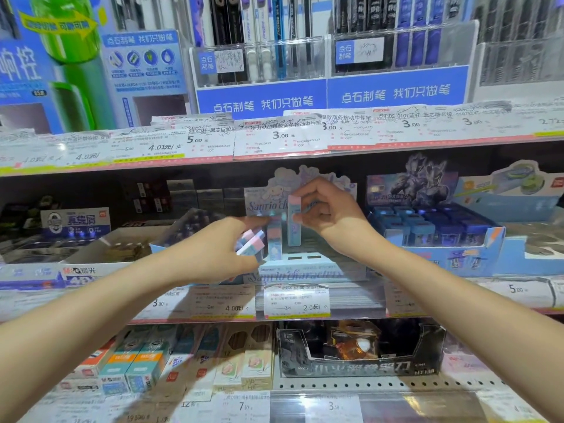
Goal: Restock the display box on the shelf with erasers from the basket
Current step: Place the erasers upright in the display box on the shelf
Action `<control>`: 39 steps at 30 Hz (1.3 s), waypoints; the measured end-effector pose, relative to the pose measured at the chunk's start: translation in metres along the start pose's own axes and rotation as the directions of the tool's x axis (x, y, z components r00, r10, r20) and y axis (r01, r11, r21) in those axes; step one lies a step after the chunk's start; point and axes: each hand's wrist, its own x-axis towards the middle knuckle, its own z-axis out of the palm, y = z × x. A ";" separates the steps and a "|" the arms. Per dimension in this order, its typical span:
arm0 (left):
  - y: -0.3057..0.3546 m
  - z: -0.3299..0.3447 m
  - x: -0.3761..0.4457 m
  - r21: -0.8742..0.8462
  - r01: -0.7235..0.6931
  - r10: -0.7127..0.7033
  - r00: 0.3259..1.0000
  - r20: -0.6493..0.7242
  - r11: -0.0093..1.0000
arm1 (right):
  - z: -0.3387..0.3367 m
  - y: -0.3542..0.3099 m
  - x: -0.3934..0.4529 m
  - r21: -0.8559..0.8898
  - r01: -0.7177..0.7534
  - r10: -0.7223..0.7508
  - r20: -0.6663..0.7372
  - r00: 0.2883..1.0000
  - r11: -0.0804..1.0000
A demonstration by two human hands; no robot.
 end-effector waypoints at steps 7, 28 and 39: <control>-0.005 -0.002 0.005 0.004 -0.009 0.009 1.000 0.030 1.000 | 0.000 0.001 -0.005 0.014 -0.006 0.005 0.051 0.999 1.000; 0.003 -0.005 -0.004 -0.175 0.018 -0.042 0.989 -0.139 0.984 | -0.002 -0.008 -0.008 -0.130 0.067 -0.068 -0.010 0.998 0.989; 0.027 0.001 -0.005 -0.566 0.008 -0.019 1.000 -0.013 0.824 | 0.009 -0.052 -0.024 0.182 -0.061 0.037 0.131 0.991 0.981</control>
